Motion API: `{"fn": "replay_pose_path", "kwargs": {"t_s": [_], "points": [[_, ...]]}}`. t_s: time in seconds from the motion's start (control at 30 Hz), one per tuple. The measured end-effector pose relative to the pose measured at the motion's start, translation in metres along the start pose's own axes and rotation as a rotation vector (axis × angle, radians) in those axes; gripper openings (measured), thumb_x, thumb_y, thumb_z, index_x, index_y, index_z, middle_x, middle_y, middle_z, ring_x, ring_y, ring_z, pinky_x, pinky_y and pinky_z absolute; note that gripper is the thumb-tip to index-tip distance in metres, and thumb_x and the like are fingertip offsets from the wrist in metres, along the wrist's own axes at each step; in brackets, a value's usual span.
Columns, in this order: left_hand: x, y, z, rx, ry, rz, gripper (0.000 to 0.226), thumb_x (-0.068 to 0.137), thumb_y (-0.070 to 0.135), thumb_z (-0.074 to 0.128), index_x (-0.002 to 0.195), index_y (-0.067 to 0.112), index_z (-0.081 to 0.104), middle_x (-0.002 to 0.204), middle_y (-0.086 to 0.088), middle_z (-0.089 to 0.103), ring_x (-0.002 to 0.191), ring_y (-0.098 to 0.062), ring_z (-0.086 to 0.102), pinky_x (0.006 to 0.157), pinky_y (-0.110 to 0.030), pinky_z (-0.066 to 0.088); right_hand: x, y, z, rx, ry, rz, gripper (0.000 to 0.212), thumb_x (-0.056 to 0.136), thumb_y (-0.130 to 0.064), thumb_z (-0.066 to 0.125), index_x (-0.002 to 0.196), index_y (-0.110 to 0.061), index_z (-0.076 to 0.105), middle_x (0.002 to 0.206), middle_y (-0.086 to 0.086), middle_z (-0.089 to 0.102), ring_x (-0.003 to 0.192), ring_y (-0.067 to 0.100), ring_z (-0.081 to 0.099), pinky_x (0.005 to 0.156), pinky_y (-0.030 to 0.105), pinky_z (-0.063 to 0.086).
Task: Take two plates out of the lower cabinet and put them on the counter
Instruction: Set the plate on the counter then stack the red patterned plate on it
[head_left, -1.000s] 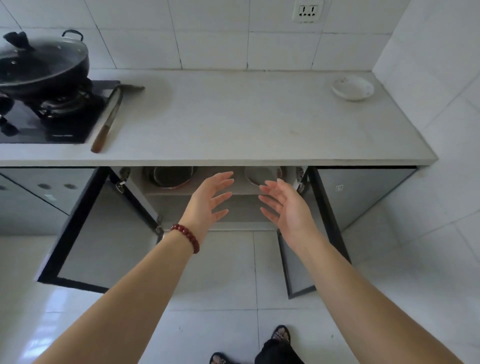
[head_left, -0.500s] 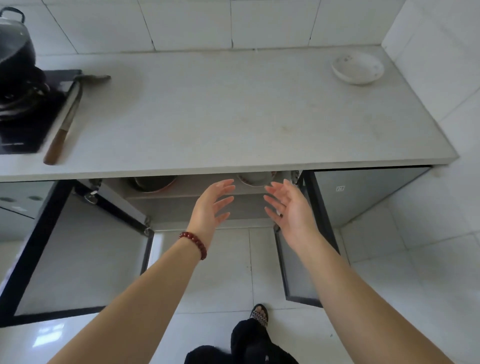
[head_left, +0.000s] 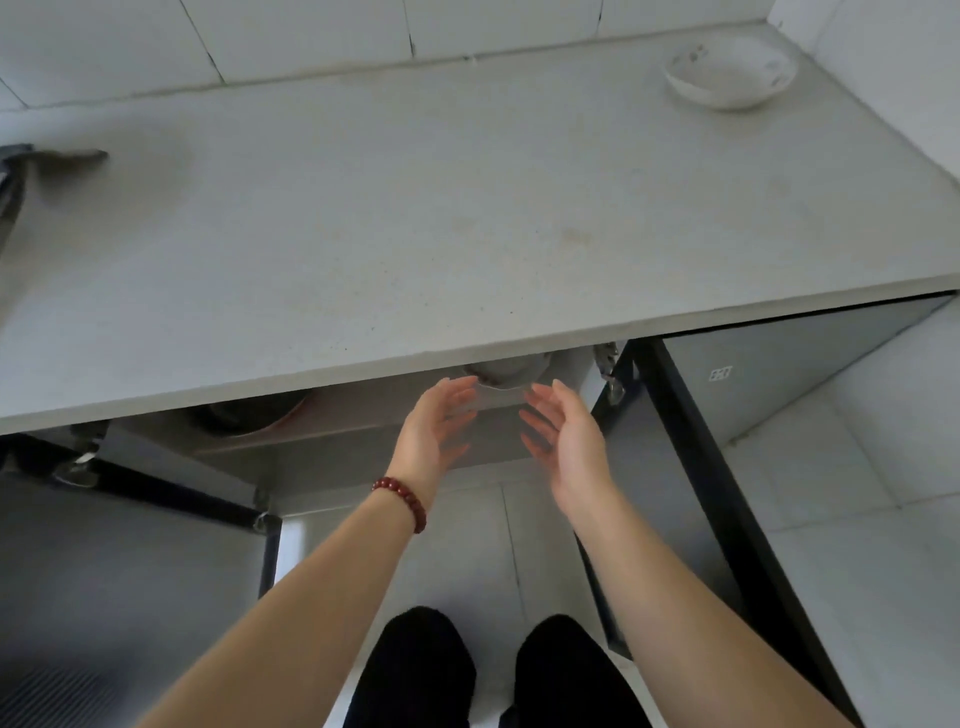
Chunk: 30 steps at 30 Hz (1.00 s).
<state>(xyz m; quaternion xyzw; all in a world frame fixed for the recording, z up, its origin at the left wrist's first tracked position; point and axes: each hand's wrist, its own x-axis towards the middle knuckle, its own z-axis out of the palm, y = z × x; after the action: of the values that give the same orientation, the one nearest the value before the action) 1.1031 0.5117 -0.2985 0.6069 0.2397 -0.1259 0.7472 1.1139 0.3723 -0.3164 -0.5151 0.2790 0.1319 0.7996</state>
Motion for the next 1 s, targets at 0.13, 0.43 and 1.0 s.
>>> {"fn": "replay_pose_path", "kwargs": {"t_s": [0.13,0.43,1.0], "points": [[0.059,-0.027,-0.009,-0.032,-0.050,0.043,0.040,0.095,0.042,0.029,0.105,0.027,0.064,0.122,0.001,0.062,0.112,-0.015,0.055,0.092,-0.039,0.041,0.058,0.028,-0.002,0.022,-0.003,-0.049,0.024,0.093,-0.035,0.045,0.097,-0.023,0.064,0.107,-0.003,0.068,0.101,0.013,0.062,0.081,0.031,0.046],[0.186,-0.113,-0.032,-0.041,-0.103,0.201,0.035,0.093,0.033,0.033,0.108,0.022,0.063,0.119,0.001,0.063,0.114,-0.019,0.055,0.092,-0.040,0.040,0.184,0.101,-0.026,0.148,-0.022,-0.169,0.023,0.094,-0.033,0.044,0.096,-0.021,0.065,0.103,-0.001,0.068,0.098,0.014,0.061,0.079,0.029,0.043],[0.286,-0.169,-0.035,-0.177,-0.036,0.175,0.051,0.086,0.048,0.040,0.130,0.025,0.052,0.131,0.004,0.046,0.121,-0.020,0.044,0.089,-0.040,0.037,0.294,0.151,-0.054,0.140,-0.056,-0.270,0.023,0.093,-0.039,0.044,0.108,-0.030,0.058,0.120,-0.004,0.057,0.113,0.016,0.051,0.091,0.035,0.037]]}}
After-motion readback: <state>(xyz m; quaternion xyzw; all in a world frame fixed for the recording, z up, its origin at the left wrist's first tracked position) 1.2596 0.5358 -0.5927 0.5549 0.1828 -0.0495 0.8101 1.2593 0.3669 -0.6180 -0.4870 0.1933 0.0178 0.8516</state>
